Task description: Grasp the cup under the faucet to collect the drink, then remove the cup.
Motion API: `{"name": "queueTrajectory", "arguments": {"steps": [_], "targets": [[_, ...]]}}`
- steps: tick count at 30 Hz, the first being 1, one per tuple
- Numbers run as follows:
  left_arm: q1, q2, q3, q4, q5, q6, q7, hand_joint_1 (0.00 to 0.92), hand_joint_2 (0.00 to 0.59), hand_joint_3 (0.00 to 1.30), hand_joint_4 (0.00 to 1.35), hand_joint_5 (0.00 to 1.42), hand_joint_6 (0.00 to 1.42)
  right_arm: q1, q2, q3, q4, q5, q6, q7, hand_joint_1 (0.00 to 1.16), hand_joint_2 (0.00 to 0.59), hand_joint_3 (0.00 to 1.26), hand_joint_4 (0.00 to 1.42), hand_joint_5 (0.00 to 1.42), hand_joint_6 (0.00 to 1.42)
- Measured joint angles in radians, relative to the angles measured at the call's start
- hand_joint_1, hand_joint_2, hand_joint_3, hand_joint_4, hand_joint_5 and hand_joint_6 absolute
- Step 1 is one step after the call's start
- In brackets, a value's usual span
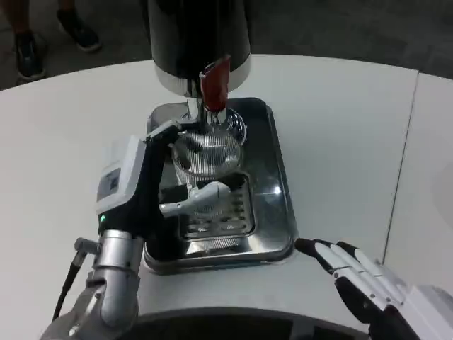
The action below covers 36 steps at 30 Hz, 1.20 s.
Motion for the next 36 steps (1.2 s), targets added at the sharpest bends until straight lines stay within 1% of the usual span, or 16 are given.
{"name": "queueTrajectory", "arguments": {"steps": [5,6,8,20,24,26,29,31,32,33,34,36], "targets": [[0.010,0.000,0.016,-0.002,-0.005,-0.014,-0.001,0.344,0.080,0.41,0.61,0.89,0.64,0.001,0.000,0.005,0.000,0.000,-0.005,-0.009,0.41,0.491,0.09,0.06,0.00,0.00],[0.010,0.001,0.018,-0.005,-0.005,-0.017,-0.001,0.333,0.082,0.40,0.56,0.84,0.64,0.001,0.000,0.005,0.000,0.000,-0.007,-0.010,0.41,0.492,0.09,0.06,0.00,0.00],[0.014,0.001,0.018,-0.008,-0.005,-0.019,-0.001,0.319,0.080,0.38,0.52,0.82,0.64,0.002,0.000,0.004,0.000,0.001,-0.014,-0.012,0.41,0.492,0.09,0.06,0.00,0.00],[0.018,0.001,0.018,-0.022,-0.004,-0.021,-0.001,0.315,0.080,0.37,0.52,0.81,0.61,0.003,0.000,-0.001,0.000,0.013,-0.024,-0.016,0.41,0.500,0.10,0.06,0.00,0.00],[0.028,0.002,0.018,-0.031,0.002,-0.021,0.003,0.320,0.077,0.38,0.52,0.78,0.58,0.003,0.000,-0.001,0.000,0.013,-0.024,-0.016,0.41,0.502,0.10,0.06,0.00,0.00],[0.030,0.002,0.018,-0.033,0.003,-0.021,0.008,0.321,0.068,0.38,0.51,0.74,0.56,0.003,0.000,0.000,0.000,0.013,-0.024,-0.016,0.41,0.502,0.10,0.06,0.00,0.00],[0.030,0.003,0.018,-0.036,0.005,-0.021,0.014,0.321,0.066,0.37,0.46,0.68,0.48,0.003,0.000,0.000,0.000,0.015,-0.024,-0.020,0.41,0.504,0.10,0.06,0.00,0.00],[0.031,0.004,0.017,-0.038,0.007,-0.021,0.019,0.326,0.063,0.36,0.44,0.65,0.46,0.003,0.000,0.000,0.000,0.016,-0.024,-0.023,0.41,0.506,0.10,0.06,0.00,0.00],[0.031,0.004,0.016,-0.039,0.007,-0.021,0.021,0.327,0.060,0.33,0.41,0.61,0.44,0.003,0.000,0.000,0.000,0.016,-0.024,-0.025,0.41,0.507,0.10,0.06,0.00,0.00],[0.031,0.004,0.016,-0.040,0.008,-0.022,0.026,0.327,0.054,0.26,0.35,0.54,0.40,0.003,0.000,0.000,0.000,0.018,-0.024,-0.027,0.41,0.508,0.10,0.07,0.00,0.00],[0.031,0.004,0.015,-0.042,0.008,-0.022,0.030,0.327,0.053,0.24,0.32,0.50,0.38,0.003,0.000,0.000,0.000,0.020,-0.024,-0.028,0.41,0.509,0.10,0.07,0.00,0.00],[0.032,0.004,0.014,-0.042,0.008,-0.025,0.032,0.308,0.045,0.14,0.18,0.40,0.33,0.003,0.000,-0.001,0.000,0.022,-0.024,-0.028,0.41,0.510,0.11,0.07,0.00,0.00]]}}
